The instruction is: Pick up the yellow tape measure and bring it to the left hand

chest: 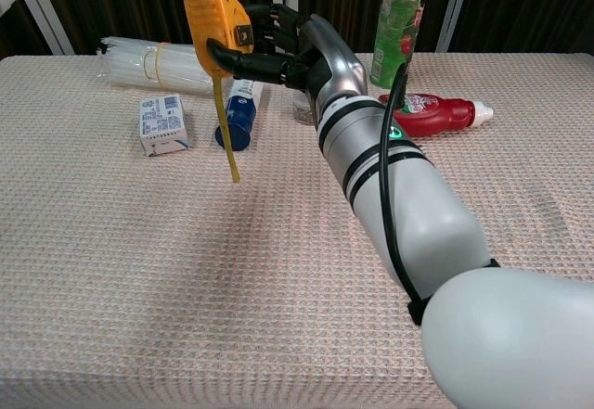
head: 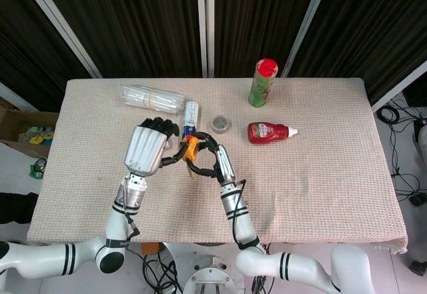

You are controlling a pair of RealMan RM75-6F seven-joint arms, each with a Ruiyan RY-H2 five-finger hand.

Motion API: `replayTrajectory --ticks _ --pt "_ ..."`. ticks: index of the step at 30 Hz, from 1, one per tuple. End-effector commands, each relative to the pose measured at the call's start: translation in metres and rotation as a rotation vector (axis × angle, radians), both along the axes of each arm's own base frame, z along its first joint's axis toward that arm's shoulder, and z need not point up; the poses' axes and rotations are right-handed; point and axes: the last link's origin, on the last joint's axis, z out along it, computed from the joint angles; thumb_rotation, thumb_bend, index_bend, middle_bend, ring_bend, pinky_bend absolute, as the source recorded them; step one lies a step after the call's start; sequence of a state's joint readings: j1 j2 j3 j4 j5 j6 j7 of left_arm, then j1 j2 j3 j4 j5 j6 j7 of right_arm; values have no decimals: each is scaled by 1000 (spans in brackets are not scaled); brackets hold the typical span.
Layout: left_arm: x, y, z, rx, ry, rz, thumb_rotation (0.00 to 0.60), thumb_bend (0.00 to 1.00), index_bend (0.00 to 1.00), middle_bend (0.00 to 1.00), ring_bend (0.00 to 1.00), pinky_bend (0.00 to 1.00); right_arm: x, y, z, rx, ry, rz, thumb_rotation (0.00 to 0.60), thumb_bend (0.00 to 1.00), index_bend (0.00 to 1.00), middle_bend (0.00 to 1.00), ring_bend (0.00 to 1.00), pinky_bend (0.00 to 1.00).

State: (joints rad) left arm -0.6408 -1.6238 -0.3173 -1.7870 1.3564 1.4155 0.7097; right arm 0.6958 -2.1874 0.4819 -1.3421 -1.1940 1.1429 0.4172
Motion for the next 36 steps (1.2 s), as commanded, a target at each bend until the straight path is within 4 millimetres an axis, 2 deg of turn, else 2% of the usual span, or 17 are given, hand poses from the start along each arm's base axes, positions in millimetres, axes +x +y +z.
replayTrajectory --ticks 1,6,10,12,13,15,16,26,31,36 --pt "0 0 0 0 3 0 377 510 531 522 460 559 0 0 -1 2 2 1 600 447 629 475 435 286" --pt "-1 1 0 -2 5 4 385 514 531 522 460 559 0 0 -1 3 5 5 600 447 629 475 434 285" --pt "-1 1 1 -16 -3 0 398 585 531 521 460 559 -1 0 0 2 7 6 600 447 629 475 432 286" --pt "0 0 0 -25 -9 -6 457 621 533 521 460 559 -1 0 0 3 9 6 600 447 629 474 432 285" --pt "0 0 0 -29 -12 -8 524 636 538 522 460 559 -1 0 0 4 10 6 600 447 629 474 432 286" --pt "1 0 0 -38 -27 -14 590 650 547 524 461 561 -1 0 0 5 11 6 600 447 629 474 431 285" --pt "1 0 0 -43 -39 -13 600 657 556 530 464 565 -1 0 0 6 11 6 600 446 629 474 431 286" --pt "-1 2 4 -52 -118 -8 600 671 629 589 506 600 -7 -2 -1 7 20 -3 600 442 629 474 430 286" --pt "-5 4 18 -17 -168 3 600 671 643 605 519 613 -12 -2 0 2 28 -12 600 442 629 475 430 286" --pt "-20 13 42 28 -258 44 600 671 645 607 520 614 -23 0 1 -4 52 -25 600 442 629 476 431 285"
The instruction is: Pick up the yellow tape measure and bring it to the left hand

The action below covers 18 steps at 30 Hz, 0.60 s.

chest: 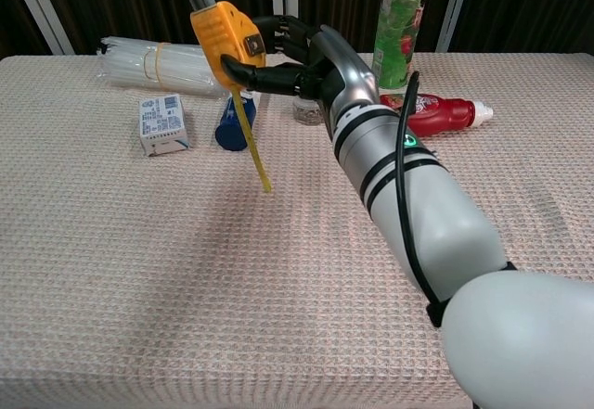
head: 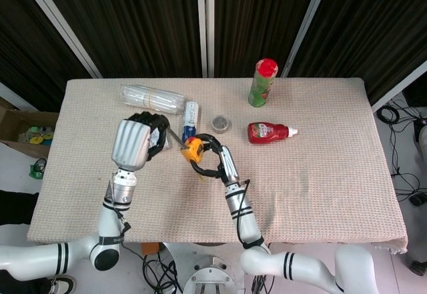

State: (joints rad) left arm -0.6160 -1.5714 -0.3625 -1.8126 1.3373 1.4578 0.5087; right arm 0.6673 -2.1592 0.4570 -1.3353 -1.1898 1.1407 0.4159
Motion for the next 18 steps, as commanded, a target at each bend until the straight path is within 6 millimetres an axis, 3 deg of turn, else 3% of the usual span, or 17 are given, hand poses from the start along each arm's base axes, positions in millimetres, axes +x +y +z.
replayTrajectory --ticks 1,11,18 --pt "-13 7 21 35 -72 36 600 672 645 607 520 614 -8 2 1 -3 16 -9 600 442 629 476 431 285" --pt "-46 36 87 24 -234 91 600 672 650 612 526 617 -53 14 0 3 105 -54 600 444 629 476 431 286" --pt "-64 47 106 4 -300 113 600 671 655 616 526 616 -76 23 7 -7 129 -84 600 446 629 476 431 286"
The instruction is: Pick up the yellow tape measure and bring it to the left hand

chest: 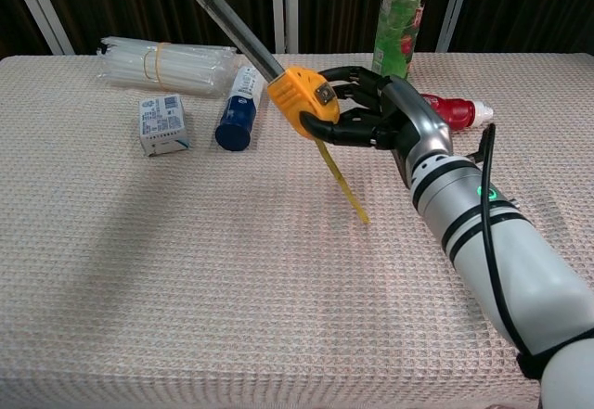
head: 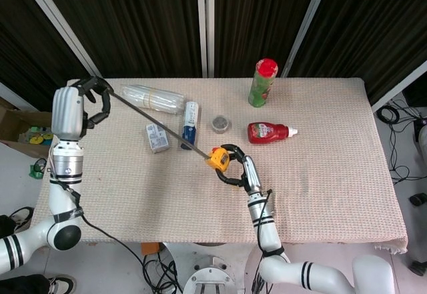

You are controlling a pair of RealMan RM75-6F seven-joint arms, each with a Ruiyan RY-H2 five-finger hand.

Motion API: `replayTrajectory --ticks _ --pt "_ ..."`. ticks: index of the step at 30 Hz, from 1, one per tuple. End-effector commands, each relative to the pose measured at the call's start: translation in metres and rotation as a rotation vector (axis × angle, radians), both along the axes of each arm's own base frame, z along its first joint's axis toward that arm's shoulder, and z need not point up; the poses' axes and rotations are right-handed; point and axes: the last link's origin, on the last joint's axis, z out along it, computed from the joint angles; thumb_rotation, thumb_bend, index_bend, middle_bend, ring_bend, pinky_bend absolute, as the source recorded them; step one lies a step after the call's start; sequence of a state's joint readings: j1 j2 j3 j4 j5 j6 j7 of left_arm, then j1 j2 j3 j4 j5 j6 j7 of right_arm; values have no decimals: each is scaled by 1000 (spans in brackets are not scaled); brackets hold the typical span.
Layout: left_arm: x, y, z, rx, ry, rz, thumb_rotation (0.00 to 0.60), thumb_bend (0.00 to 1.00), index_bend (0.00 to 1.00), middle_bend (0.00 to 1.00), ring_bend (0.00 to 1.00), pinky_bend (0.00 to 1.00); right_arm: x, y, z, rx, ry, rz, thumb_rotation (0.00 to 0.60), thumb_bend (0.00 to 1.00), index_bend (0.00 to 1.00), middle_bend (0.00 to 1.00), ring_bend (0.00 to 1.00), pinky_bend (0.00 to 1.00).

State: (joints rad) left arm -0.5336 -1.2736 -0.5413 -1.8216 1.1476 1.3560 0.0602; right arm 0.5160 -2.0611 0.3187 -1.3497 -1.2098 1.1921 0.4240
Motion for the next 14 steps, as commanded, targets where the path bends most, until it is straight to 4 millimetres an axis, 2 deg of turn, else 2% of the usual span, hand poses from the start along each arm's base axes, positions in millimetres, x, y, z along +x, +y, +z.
replayTrajectory --ticks 1,14 --pt "-12 6 9 -8 -19 22 600 672 655 616 526 616 -7 3 3 -2 6 -5 600 447 628 475 431 286" --pt "-22 13 15 -30 -77 46 600 673 655 616 526 616 -27 14 6 -5 46 -19 600 449 628 476 431 286"
